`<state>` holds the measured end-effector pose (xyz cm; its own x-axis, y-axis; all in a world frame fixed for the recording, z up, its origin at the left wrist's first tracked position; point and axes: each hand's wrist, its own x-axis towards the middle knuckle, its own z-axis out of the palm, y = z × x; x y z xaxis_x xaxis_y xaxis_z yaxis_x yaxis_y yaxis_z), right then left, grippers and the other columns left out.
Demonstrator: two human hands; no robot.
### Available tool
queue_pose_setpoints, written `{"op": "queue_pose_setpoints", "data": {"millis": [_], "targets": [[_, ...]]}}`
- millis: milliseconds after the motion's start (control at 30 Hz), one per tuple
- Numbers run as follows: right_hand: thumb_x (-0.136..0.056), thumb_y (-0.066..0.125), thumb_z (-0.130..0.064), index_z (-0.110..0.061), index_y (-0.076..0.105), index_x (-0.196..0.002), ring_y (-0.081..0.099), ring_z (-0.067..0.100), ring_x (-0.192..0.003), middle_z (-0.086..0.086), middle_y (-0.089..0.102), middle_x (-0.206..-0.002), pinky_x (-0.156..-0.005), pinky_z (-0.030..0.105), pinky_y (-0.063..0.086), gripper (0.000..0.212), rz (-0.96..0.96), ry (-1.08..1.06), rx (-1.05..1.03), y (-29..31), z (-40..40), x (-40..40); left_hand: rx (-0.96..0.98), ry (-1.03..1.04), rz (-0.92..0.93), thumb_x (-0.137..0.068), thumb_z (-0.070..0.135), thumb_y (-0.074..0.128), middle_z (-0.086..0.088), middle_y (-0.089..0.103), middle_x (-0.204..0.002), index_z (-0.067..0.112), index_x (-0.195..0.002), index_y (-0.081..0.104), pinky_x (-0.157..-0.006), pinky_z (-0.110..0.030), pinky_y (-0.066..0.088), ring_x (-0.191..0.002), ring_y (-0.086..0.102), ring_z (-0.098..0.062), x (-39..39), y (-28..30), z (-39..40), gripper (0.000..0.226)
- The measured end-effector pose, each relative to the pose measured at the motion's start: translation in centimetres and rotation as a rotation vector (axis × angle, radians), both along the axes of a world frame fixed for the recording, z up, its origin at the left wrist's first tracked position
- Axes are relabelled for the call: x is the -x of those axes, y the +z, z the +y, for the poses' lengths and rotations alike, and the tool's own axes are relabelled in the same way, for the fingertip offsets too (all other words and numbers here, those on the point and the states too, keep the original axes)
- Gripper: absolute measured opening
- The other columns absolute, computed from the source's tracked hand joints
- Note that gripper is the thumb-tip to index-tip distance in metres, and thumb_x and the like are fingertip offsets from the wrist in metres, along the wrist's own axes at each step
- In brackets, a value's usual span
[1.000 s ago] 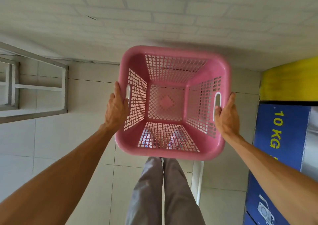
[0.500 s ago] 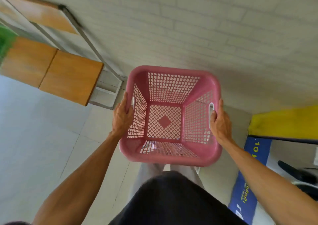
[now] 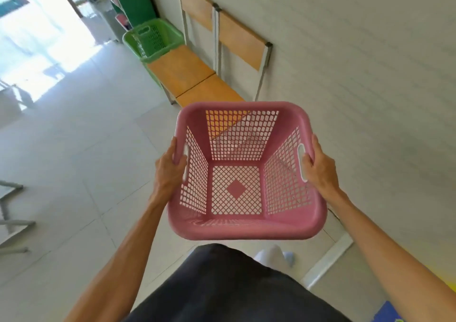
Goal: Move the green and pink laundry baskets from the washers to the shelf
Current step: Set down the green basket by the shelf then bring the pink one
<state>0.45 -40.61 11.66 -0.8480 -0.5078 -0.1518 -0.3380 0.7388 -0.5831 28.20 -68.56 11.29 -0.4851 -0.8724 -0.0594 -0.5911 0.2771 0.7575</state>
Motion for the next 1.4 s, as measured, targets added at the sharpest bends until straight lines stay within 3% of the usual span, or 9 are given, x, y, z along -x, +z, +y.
{"op": "queue_pose_setpoints", "data": {"millis": [133, 333, 533, 733, 900, 967, 1067, 1233, 1400], "targets": [[-0.104, 0.038, -0.036, -0.029, 0.014, -0.160, 0.069, 0.023, -0.065, 0.008, 0.066, -0.088, -0.058, 0.037, 0.063, 0.061, 0.049, 0.115, 0.049, 1.4, -9.4, -5.0, 0.006, 0.143, 0.023, -0.095, 0.027, 0.056, 0.001, 0.071, -0.095, 0.026, -0.155, 0.035, -0.073, -0.034, 0.060, -0.071, 0.071, -0.017, -8.3, 1.6, -5.8, 0.063], [-0.102, 0.044, -0.035, -0.025, 0.023, -0.159, 0.062, 0.026, -0.066, 0.019, 0.071, -0.096, -0.065, 0.030, 0.055, 0.061, 0.121, 0.269, 0.116, 2.4, -21.4, -11.7, 0.040, 0.268, 0.041, -0.096, 0.030, 0.056, -0.001, 0.074, -0.101, 0.026, -0.155, 0.034, -0.081, -0.042, 0.062, -0.076, 0.073, -0.019, -18.4, 3.1, -13.4, 0.063], [-0.098, 0.057, -0.039, -0.019, 0.029, -0.157, 0.062, 0.035, -0.119, 0.015, 0.058, -0.141, -0.099, 0.035, 0.049, 0.068, 0.157, 0.433, 0.216, 3.7, -32.5, -15.6, 0.067, 0.391, 0.093, -0.096, 0.030, 0.057, 0.010, 0.065, -0.105, 0.027, -0.154, 0.034, -0.081, -0.036, 0.062, -0.079, 0.072, -0.014, -24.8, 3.7, -19.5, 0.063], [-0.098, 0.054, -0.044, -0.024, 0.032, -0.156, 0.069, 0.036, -0.103, 0.013, 0.066, -0.130, -0.082, 0.031, 0.053, 0.065, 0.205, 0.494, 0.214, 2.5, -43.6, -16.8, 0.105, 0.464, 0.107, -0.095, 0.030, 0.058, 0.014, 0.064, -0.105, 0.026, -0.153, 0.036, -0.081, -0.025, 0.057, -0.077, 0.069, -0.004, -27.5, 3.7, -26.8, 0.062], [-0.098, 0.055, -0.039, -0.025, 0.029, -0.157, 0.059, 0.017, -0.054, 0.013, 0.074, -0.091, -0.046, 0.007, 0.038, 0.066, 0.169, 0.594, 0.230, 1.5, -55.1, -16.1, 0.092, 0.521, 0.149, -0.095, 0.022, 0.062, 0.016, 0.057, -0.115, 0.020, -0.153, 0.038, -0.072, 0.006, 0.043, -0.076, 0.059, 0.027, -27.6, 3.7, -35.0, 0.063], [-0.100, 0.054, -0.040, -0.024, 0.030, -0.156, 0.061, 0.021, -0.051, 0.016, 0.073, -0.088, -0.036, 0.004, 0.035, 0.064, 0.142, 0.625, 0.257, 1.5, -60.0, -15.6, 0.071, 0.553, 0.155, -0.095, 0.022, 0.063, 0.017, 0.058, -0.116, 0.021, -0.153, 0.038, -0.070, 0.009, 0.041, -0.076, 0.056, 0.031, -27.4, 3.9, -38.6, 0.063], [-0.099, 0.056, -0.039, -0.021, 0.030, -0.157, 0.068, 0.029, -0.062, 0.019, 0.072, -0.097, -0.041, 0.003, 0.035, 0.066, 0.153, 0.684, 0.255, 1.4, -67.7, -14.1, 0.063, 0.614, 0.137, -0.095, 0.023, 0.064, 0.015, 0.059, -0.114, 0.021, -0.153, 0.038, -0.069, 0.008, 0.041, -0.073, 0.056, 0.030, -26.6, 4.0, -44.2, 0.064], [-0.100, 0.054, -0.040, -0.025, 0.024, -0.158, 0.069, 0.032, -0.061, 0.017, 0.071, -0.084, -0.050, 0.035, 0.058, 0.068, 0.150, 0.737, 0.217, 2.2, -78.3, -12.3, 0.085, 0.666, 0.176, -0.095, 0.019, 0.064, 0.013, 0.062, -0.112, 0.019, -0.153, 0.039, -0.066, 0.008, 0.042, -0.074, 0.060, 0.027, -24.6, 4.0, -52.9, 0.063], [-0.100, 0.054, -0.038, -0.024, 0.027, -0.158, 0.058, 0.011, -0.046, 0.003, 0.064, -0.068, -0.034, 0.010, 0.040, 0.065, 0.176, 0.745, 0.248, 3.3, -87.5, -11.2, 0.128, 0.666, 0.132, -0.095, 0.019, 0.065, 0.005, 0.066, -0.121, 0.019, -0.153, 0.039, -0.079, -0.005, 0.046, -0.084, 0.065, 0.003, -23.3, 3.8, -62.7, 0.064]]}}
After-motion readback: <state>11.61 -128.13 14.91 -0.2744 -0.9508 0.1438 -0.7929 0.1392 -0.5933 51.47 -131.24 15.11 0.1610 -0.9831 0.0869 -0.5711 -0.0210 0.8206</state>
